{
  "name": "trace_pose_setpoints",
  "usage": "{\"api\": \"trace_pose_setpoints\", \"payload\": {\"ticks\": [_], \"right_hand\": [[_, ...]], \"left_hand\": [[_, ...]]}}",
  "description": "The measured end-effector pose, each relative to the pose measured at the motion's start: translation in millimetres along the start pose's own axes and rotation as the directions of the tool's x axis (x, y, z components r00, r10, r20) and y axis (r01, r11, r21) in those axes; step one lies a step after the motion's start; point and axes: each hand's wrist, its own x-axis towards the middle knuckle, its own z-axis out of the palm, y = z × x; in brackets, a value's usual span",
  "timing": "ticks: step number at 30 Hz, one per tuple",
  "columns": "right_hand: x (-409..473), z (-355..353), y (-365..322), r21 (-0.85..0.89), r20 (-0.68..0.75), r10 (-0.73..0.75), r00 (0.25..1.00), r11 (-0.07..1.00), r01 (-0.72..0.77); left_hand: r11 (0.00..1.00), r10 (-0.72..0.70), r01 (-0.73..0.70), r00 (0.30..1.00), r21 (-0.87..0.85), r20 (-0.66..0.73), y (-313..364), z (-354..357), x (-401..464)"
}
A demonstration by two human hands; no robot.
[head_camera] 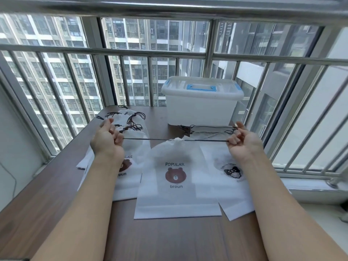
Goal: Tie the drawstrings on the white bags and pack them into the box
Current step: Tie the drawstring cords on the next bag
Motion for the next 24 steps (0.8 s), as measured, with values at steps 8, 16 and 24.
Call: {"api": "trace_pose_setpoints", "payload": {"ticks": [8,16,24], "right_hand": [[-35,25,33,-0.701,0.457,-0.073,0.887,0.584,0.409],[-46,20,49,-0.757,0.632,0.277,0.724,0.018,0.654],[-49,31,33,-0.747,0.523,0.223,0.823,0.585,0.317]], "left_hand": [[0.959,0.022,-0.102,0.957,0.264,0.288,-21,21,-30],[0.969,-0.007,-0.077,0.942,0.235,0.335,-22,23,-34],[0.99,-0.038,-0.004,0.955,0.141,0.296,-19,27,-35]]}}
